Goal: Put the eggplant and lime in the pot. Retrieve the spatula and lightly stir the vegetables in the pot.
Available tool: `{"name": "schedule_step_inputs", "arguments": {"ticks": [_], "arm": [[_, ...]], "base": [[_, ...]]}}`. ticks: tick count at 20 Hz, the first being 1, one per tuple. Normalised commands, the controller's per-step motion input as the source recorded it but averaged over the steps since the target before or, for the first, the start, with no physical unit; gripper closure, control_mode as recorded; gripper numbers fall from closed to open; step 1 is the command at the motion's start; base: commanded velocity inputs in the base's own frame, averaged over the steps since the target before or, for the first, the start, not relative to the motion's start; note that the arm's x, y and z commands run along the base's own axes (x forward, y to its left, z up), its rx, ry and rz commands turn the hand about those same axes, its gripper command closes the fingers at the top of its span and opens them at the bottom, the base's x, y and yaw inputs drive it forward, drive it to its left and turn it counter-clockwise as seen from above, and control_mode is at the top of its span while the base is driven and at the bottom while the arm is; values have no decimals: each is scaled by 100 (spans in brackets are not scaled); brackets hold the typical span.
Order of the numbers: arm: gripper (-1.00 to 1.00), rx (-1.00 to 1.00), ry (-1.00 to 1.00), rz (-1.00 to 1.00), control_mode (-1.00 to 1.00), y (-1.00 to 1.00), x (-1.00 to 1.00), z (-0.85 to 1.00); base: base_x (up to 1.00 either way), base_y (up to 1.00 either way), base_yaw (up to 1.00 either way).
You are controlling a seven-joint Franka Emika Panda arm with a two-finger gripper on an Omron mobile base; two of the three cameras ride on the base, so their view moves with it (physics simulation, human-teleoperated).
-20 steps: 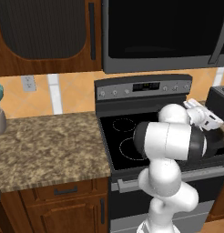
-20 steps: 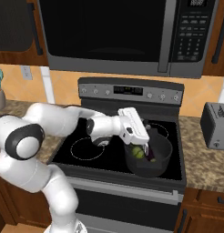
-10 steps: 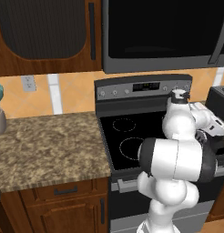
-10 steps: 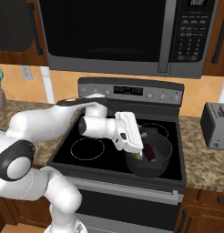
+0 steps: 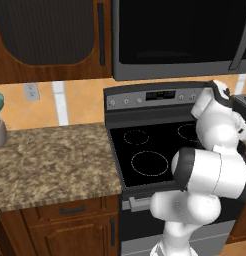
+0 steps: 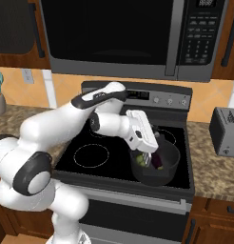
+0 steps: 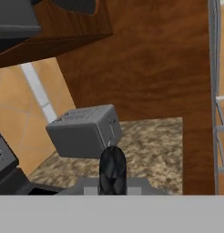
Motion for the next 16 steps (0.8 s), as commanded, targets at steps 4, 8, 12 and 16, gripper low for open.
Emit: {"name": "schedule_step_inputs", "arguments": {"ticks": [4, 8, 12, 16], "arm": [[100, -7, -10, 0, -100, 0, 25, -82], [100, -16, -19, 0, -100, 0, 23, -96], [100, -22, -16, 0, -100, 0, 11, -100], [100, -18, -1, 0, -100, 0, 0, -100]], "base": [[0, 0, 0], [0, 0, 0], [0, 0, 0], [0, 0, 0]]}}
